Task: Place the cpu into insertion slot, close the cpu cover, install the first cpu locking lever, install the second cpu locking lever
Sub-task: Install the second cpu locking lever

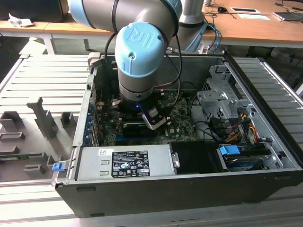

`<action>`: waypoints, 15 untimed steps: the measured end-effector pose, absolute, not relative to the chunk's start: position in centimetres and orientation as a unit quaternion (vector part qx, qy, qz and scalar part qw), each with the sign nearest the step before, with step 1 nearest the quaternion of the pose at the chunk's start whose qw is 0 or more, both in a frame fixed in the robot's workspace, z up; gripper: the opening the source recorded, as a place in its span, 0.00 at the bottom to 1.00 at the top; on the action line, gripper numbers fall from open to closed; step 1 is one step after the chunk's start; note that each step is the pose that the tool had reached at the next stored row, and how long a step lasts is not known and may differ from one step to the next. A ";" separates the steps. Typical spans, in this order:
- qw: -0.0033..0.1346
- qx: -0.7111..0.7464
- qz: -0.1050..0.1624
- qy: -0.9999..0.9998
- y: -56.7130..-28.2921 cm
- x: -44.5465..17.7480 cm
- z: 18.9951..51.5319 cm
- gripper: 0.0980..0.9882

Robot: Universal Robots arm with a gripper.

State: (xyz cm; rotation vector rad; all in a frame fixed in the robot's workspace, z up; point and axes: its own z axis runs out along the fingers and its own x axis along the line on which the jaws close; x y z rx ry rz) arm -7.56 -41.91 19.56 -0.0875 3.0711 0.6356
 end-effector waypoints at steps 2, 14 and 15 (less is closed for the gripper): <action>0.002 -0.028 0.206 0.978 -41.9 -7.6 19.4 0.01; 0.003 -0.028 0.225 0.974 -41.9 -7.8 19.4 0.01; 0.003 -0.028 0.225 0.974 -41.9 -7.8 19.6 0.01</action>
